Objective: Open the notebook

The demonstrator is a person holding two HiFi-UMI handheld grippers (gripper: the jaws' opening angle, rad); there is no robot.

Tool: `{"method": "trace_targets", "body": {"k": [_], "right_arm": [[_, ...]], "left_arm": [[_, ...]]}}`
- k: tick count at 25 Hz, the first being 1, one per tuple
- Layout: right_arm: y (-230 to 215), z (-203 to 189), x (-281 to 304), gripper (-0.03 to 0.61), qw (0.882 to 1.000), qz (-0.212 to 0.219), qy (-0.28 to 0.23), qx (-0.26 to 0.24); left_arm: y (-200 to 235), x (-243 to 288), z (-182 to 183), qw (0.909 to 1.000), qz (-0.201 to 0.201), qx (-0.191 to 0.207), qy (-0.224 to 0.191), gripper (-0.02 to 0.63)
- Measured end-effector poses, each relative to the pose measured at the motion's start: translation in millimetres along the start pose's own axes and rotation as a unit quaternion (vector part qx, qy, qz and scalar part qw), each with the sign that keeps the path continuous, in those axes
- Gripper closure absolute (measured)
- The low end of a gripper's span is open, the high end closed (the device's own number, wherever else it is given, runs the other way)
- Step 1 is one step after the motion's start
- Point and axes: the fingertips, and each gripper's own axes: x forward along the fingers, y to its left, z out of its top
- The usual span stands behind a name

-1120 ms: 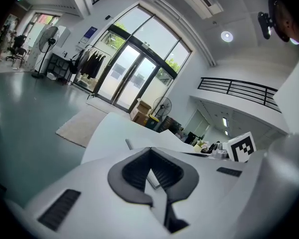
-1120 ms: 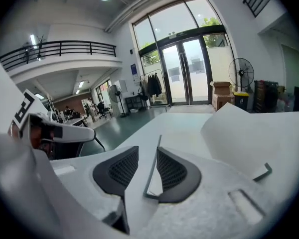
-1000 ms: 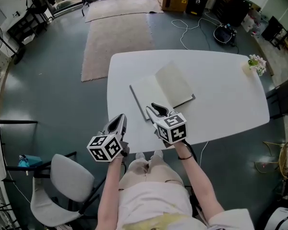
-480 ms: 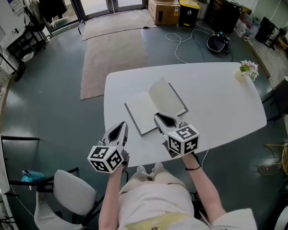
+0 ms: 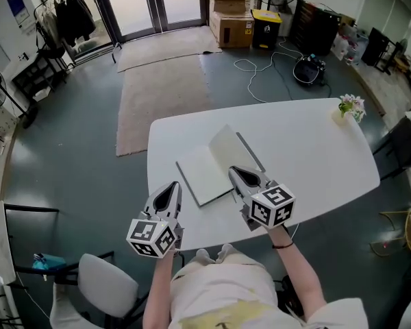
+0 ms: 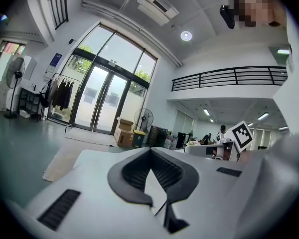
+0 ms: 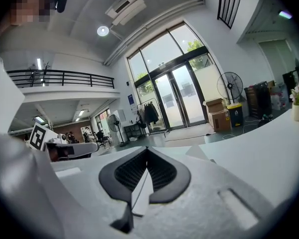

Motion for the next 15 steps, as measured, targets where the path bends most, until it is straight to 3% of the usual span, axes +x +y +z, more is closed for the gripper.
{"method": "trace_targets", "body": {"k": [15], "right_arm": [[-26, 23, -28, 0.572, 0.998, -0.013, -0.062, 0.016]], "left_arm": [[1, -1, 15, 0.9986, 0.035, 0.025, -0.031, 0.614]]}}
